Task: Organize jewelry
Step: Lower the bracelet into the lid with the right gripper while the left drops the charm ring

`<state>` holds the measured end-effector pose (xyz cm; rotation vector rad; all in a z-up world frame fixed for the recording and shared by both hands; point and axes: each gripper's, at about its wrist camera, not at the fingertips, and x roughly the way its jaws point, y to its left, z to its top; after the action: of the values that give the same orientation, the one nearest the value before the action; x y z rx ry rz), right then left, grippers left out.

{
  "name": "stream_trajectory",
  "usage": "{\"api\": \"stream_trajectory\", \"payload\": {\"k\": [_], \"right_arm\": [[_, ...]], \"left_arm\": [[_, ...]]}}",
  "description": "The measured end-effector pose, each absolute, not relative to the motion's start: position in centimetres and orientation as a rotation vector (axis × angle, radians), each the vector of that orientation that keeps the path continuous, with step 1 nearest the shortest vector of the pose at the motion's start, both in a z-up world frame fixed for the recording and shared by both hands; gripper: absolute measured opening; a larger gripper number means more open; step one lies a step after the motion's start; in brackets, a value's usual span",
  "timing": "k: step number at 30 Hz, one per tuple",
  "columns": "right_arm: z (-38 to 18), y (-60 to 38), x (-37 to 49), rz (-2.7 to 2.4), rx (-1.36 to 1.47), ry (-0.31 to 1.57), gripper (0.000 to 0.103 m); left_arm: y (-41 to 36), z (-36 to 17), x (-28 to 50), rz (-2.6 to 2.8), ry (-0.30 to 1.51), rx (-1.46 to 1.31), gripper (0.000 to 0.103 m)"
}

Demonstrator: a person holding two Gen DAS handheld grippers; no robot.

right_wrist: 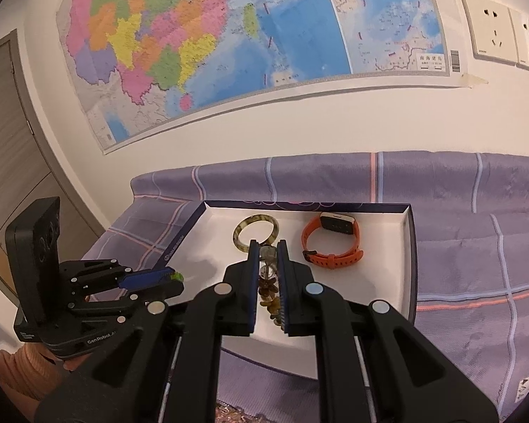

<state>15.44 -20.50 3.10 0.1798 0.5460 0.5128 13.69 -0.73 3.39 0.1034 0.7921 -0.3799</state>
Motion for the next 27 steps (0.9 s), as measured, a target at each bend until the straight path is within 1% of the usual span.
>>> {"api": "stream_trajectory", "payload": {"k": [18, 27], "right_arm": [[1.9, -20.1, 18.2, 0.551, 0.277, 0.577, 0.010], [-1.4, -22.5, 20.7, 0.420, 0.314, 0.686, 0.010]], "left_arm": [[-1.2, 2.0, 17.8, -0.325, 0.851, 0.117, 0.017], [-1.5, -0.2, 19.6, -0.309, 0.920, 0.117, 0.017]]}}
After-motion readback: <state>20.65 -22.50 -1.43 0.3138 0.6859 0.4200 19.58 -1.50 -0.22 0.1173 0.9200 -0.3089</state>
